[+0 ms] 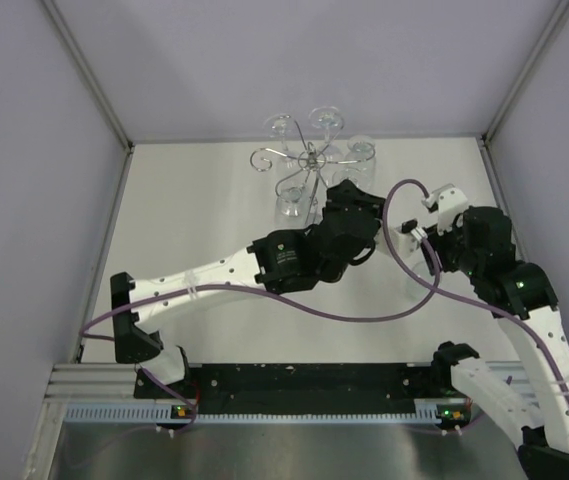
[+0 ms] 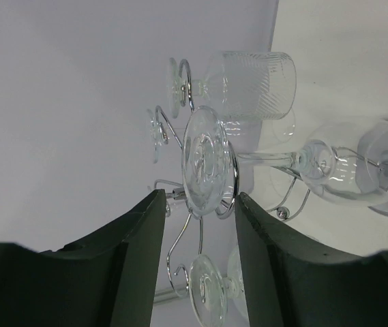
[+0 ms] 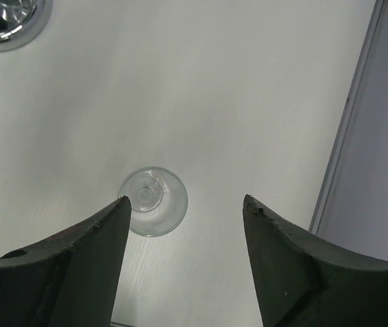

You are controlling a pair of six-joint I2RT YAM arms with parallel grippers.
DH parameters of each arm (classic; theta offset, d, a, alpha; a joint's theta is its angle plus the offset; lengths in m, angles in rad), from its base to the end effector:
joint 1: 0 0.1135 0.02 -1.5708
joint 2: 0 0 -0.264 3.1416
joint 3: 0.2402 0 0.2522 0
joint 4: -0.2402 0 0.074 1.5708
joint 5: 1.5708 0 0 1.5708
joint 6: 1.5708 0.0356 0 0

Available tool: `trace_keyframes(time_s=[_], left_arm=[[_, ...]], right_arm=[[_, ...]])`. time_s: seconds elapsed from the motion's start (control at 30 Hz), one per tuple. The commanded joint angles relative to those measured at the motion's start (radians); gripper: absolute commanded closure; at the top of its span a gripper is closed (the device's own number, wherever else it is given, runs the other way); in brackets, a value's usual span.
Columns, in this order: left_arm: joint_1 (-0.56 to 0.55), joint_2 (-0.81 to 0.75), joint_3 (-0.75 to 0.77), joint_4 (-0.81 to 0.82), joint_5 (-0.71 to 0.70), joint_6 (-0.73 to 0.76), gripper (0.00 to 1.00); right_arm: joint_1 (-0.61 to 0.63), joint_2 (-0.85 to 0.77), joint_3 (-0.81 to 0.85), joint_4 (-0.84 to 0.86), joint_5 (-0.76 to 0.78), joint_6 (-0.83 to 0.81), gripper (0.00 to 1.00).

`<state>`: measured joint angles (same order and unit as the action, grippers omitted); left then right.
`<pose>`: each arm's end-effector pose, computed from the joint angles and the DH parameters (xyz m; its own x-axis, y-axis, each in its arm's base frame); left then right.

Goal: Place the wine glass upside down on the wine glass rack
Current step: Turn the wine glass upside down at the wine rack, then pick up the wine glass at the center of the board.

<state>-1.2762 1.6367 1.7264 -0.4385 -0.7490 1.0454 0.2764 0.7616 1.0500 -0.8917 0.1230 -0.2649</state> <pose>0.1306 -0.3471 0.4244 0.3958 0.8777 -0.2700 0.3442 0.1308 0.9298 0.1327 0.0331 0.3608 -0.4813 -0.4066 -0.7765 -0.3105 0.9076 -0.2828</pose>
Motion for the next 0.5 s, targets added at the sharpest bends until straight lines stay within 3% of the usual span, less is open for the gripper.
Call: trace_keyframes(time_s=[0.0, 0.13, 0.17, 0.2, 0.47], left_arm=[[-0.017, -0.07, 0.019, 0.006, -0.01, -0.019, 0.46], [-0.022, -0.09, 0.007, -0.005, -0.001, -0.024, 0.36], [-0.022, -0.095, 0.006, -0.005, 0.002, -0.027, 0.25], [-0.022, -0.101, 0.004, -0.005, 0.005, -0.031, 0.21], [-0.025, -0.132, 0.024, -0.005, 0.028, -0.045, 0.06]], right_arm=[[-0.017, -0.001, -0.048, -0.015, 0.032, 0.007, 0.33], [-0.031, 0.015, -0.05, -0.036, 0.033, 0.006, 0.34], [-0.031, 0.021, -0.048, -0.042, 0.032, 0.006, 0.34], [-0.031, 0.027, -0.048, -0.047, 0.035, 0.003, 0.34], [-0.032, 0.113, -0.042, -0.111, 0.033, -0.04, 0.37]])
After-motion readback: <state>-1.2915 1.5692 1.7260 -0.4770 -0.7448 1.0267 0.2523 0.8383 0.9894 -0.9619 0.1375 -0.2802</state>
